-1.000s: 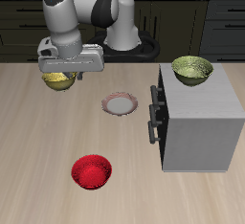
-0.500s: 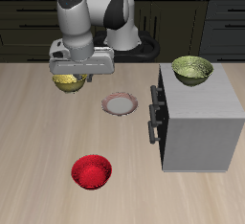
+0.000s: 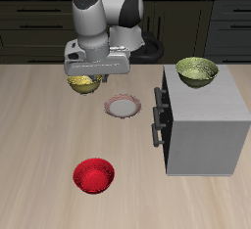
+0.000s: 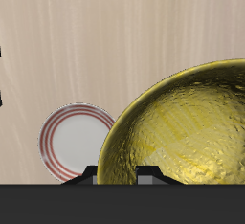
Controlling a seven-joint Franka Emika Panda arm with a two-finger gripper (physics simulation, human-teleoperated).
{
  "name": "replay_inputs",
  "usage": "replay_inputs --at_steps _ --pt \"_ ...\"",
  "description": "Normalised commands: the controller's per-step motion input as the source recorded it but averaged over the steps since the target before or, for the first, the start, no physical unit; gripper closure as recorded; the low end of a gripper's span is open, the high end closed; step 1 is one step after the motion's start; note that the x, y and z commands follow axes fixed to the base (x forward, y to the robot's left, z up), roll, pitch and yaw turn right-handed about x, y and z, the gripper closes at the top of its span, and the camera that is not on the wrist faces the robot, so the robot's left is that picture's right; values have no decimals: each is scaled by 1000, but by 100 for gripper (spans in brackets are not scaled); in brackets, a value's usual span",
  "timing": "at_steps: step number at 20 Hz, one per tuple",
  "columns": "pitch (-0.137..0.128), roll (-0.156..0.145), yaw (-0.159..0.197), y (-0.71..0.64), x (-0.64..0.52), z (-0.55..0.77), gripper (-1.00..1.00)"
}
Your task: Place the yellow bowl on the plate
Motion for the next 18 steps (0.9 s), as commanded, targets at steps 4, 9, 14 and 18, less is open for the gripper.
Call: replay_inputs --at_steps 4,9,14,18 --pt "16 18 12 199 -294 -81 100" --pt "-13 24 10 191 -197 1 100" --pt "-7 35 -7 230 -118 24 100" --pt "-12 31 8 185 49 9 100"
